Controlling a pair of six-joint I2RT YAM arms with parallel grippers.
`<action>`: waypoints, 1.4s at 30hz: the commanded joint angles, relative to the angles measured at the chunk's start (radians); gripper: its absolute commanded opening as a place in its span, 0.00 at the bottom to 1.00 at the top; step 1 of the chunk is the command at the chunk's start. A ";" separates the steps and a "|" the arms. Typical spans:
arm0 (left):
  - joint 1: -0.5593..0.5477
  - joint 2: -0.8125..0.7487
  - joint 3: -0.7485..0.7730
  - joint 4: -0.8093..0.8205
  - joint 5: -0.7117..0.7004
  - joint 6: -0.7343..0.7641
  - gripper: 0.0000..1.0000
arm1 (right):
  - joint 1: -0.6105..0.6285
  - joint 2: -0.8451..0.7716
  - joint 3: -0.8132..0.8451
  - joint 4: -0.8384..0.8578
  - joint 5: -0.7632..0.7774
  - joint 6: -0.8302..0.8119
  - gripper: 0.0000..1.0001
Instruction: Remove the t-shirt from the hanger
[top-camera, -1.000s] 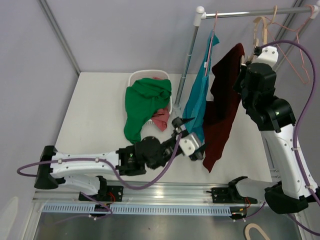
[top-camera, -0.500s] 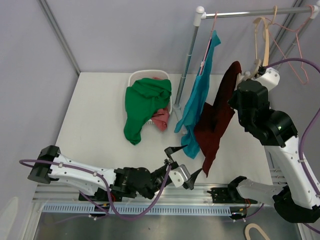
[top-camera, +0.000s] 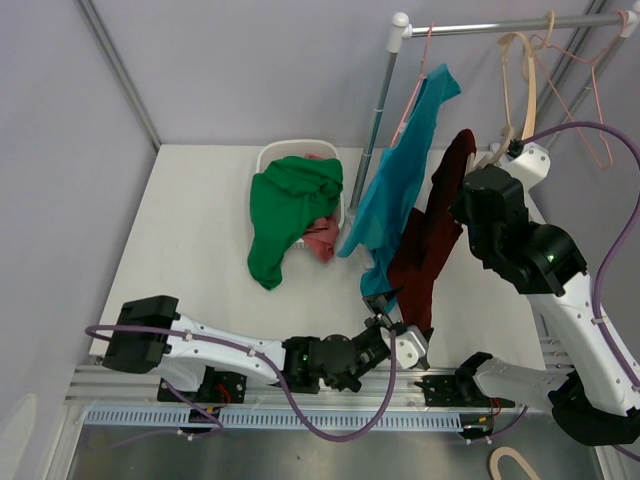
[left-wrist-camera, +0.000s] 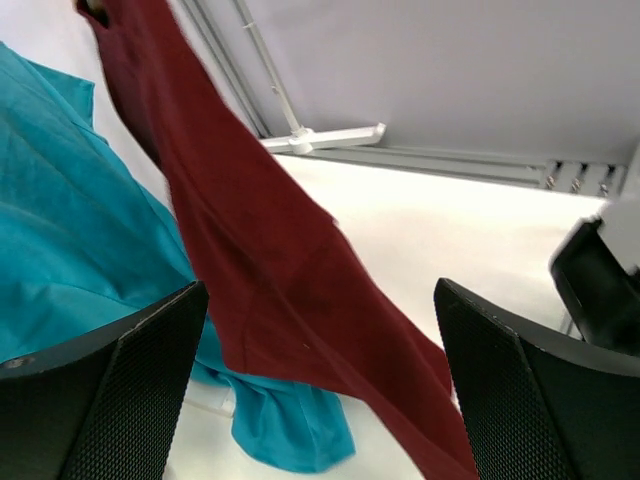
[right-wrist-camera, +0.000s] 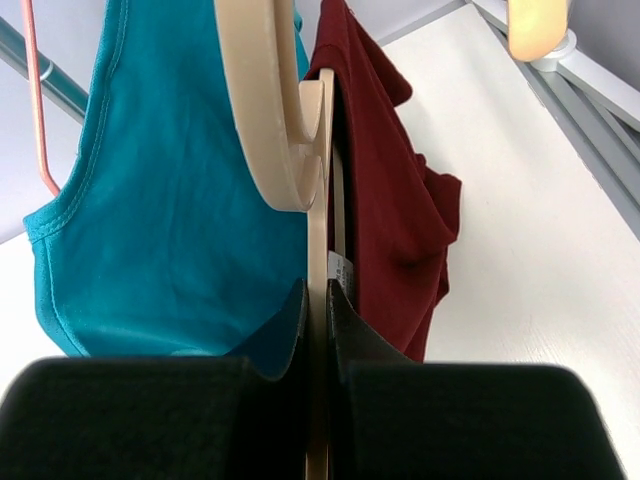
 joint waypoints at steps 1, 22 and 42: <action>0.028 0.005 0.079 0.054 0.027 -0.042 0.99 | 0.009 -0.012 0.020 0.065 0.042 0.033 0.00; 0.144 0.058 0.166 -0.182 0.113 -0.240 0.01 | 0.024 -0.002 0.040 0.127 -0.004 -0.009 0.00; -0.058 -0.147 -0.013 -0.314 -0.011 -0.454 0.01 | -0.180 0.196 0.100 0.326 0.016 -0.214 0.00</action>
